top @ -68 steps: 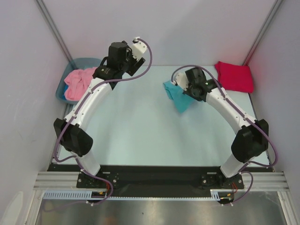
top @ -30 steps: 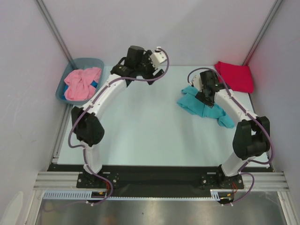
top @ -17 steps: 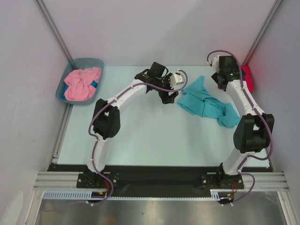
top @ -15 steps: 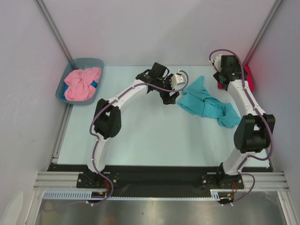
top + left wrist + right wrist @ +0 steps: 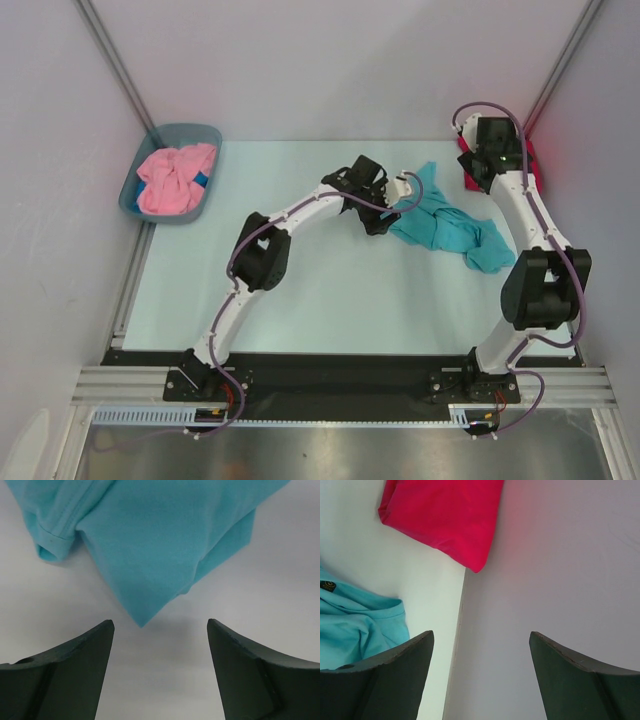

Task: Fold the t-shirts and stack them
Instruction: Flatten the tshirt out

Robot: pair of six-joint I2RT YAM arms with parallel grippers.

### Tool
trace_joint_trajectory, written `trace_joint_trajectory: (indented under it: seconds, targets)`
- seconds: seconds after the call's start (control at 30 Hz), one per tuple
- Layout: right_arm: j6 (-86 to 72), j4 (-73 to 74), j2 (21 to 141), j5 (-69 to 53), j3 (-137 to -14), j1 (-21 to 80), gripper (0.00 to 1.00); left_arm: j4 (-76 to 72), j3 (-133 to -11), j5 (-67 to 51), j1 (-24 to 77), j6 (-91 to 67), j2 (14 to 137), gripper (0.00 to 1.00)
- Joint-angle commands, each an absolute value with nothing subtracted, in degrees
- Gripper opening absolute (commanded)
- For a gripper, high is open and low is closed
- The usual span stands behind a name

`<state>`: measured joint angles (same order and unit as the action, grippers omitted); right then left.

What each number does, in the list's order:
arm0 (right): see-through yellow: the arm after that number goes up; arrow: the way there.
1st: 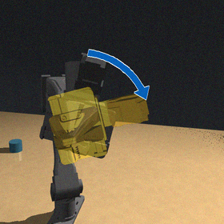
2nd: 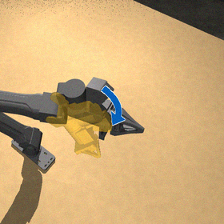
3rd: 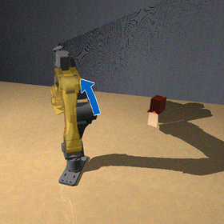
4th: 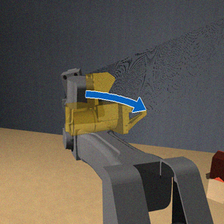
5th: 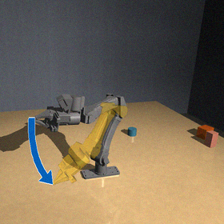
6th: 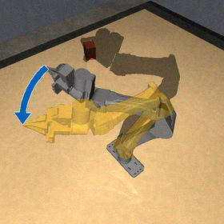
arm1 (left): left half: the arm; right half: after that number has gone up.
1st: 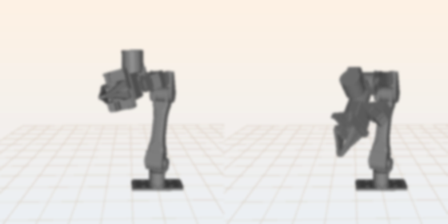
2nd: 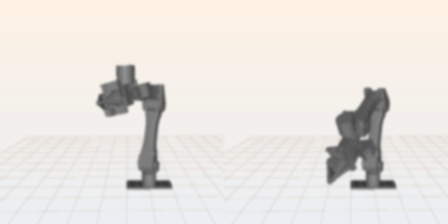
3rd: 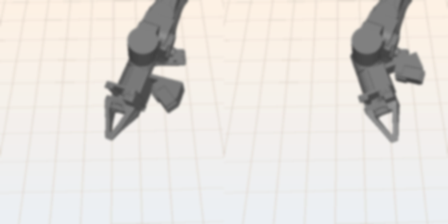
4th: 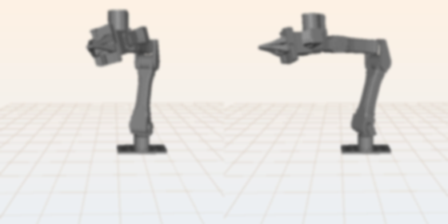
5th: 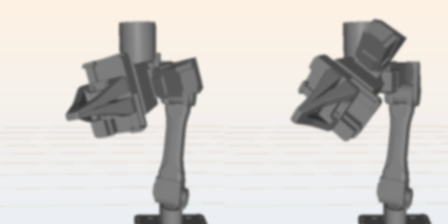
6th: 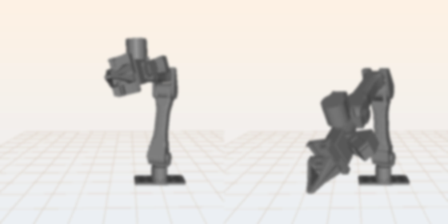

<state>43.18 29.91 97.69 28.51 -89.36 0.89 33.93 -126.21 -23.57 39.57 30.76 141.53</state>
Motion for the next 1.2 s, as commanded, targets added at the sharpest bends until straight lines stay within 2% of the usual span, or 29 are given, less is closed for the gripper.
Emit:
trace_joint_trajectory:
  seconds: [0.0,0.4,0.57,0.6,0.63,0.67,0.73,0.77,0.8,1.03,1.17]
  targets:
    - [40.4,30.0,94.1,27.5,-89.4,0.6,0.83,33.0,-129.6,-19.9,40.0,29.6,142.2,0.81]
    - [38.7,31.6,93.4,26.5,-90.6,0.8,0.83,29.5,-128.6,-14.9,40.3,30.2,144.4,0.75]
    - [38.6,31.6,93.4,26.5,-91.1,1.3,0.83,28.8,-131.0,-15.1,40.5,29.5,145.7,0.67]
    - [38.5,31.8,93.5,26.5,-91.2,1.3,0.83,28.8,-131.3,-15.2,40.8,29.5,145.7,0.62]
    - [38.4,31.9,93.5,26.5,-91.6,1.5,0.83,28.7,-131.3,-15.2,40.8,29.6,145.7,0.53]
    - [38.4,31.8,93.5,26.4,-91.7,1.6,0.83,28.7,-131.2,-15.4,40.9,29.6,145.7,0.51]
    - [38.2,31.8,93.7,26.4,-91.9,1.8,0.83,28.7,-131.2,-15.6,40.9,29.6,145.6,0.28]
    - [38.2,31.7,93.8,26.3,-91.9,1.9,0.83,28.6,-131.3,-15.2,40.9,29.2,145.7,0.1]
    - [38.2,31.8,93.9,26.3,-92.0,2.0,0.83,28.5,-131.3,-14.9,41.0,29.1,145.6,0.0]
    - [37.9,31.7,94.6,26.1,-91.8,2.5,0.83,35.0,-135.1,-8.8,40.2,29.1,143.5,0.0]
    - [38.6,31.2,94.8,26.1,-92.0,2.8,0.82,37.4,-129.1,-1.9,37.3,30.6,135.0,0.0]
